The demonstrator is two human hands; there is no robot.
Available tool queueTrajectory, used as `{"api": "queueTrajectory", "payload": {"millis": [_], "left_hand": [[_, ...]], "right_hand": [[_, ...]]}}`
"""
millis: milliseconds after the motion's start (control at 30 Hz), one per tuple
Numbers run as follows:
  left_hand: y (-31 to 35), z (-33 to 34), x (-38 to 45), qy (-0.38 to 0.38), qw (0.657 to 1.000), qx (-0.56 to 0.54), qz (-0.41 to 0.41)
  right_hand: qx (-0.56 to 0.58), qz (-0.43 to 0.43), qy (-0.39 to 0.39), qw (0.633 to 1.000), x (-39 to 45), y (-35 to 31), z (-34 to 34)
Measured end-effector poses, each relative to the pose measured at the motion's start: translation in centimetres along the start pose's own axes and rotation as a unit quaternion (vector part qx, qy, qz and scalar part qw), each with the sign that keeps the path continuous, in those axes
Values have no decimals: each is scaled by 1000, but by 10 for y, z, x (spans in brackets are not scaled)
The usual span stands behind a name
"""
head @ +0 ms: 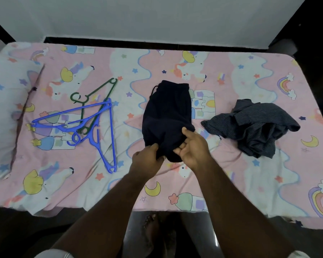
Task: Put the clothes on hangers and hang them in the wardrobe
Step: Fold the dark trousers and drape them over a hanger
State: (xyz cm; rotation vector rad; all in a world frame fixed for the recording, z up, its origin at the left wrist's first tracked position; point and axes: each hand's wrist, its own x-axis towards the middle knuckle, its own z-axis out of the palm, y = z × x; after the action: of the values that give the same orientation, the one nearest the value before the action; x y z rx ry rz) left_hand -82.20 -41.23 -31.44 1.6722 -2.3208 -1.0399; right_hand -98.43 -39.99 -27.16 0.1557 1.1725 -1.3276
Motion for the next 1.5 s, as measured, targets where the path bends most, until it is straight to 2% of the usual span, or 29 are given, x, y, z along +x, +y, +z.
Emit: {"api": "queueTrajectory", "payload": {"millis": [67,167,233,300,367,467,533,667,733,800,833,900,1000,1067,1300,1500], "left_hand": [[2,-2,-4,39,999,-8,14],[9,-8,-17,89,995,19,33],[15,-10,-27,86,994,66,31],[19,-6,-37,60,994,89,29],[23,2,-49,20,997,77,23],[22,14,-69,-23,1000,8,-9],[12,21,-84,-18,997,-68,-44],[-7,32,-106,-9,980,-170,-100],[-13,38,-110,-50,986,-123,-104],[-14,40,-116,-77,992,-7,-101],[-14,42,-120,-64,992,7,-105],[-8,43,-130,-11,993,-40,-112],[10,45,-146,58,991,-40,-118],[18,46,-157,75,987,-43,-134],[20,47,-196,26,975,-130,-177],[13,56,-215,-11,976,-139,-168]], "right_hand": [[-7,-13,7,1000,2,-3,-3],[-160,-42,60,984,0,5,-11],[-237,-15,78,968,-13,24,-17],[-232,66,43,970,-29,47,-24],[-219,112,8,969,-41,69,-31],[-174,100,33,979,-47,84,-39],[-159,79,60,982,-49,86,-41],[-139,68,53,987,-51,86,-42],[-98,73,37,992,-53,83,-43],[-64,72,19,995,-55,77,-47],[-48,67,6,997,-58,74,-49],[-28,50,-16,998,-64,70,-55],[-85,47,-33,995,-85,73,-67],[-153,67,-39,985,-103,85,-77],[-233,82,-49,968,-136,125,-108],[-284,58,-23,957,-137,145,-119]]}}
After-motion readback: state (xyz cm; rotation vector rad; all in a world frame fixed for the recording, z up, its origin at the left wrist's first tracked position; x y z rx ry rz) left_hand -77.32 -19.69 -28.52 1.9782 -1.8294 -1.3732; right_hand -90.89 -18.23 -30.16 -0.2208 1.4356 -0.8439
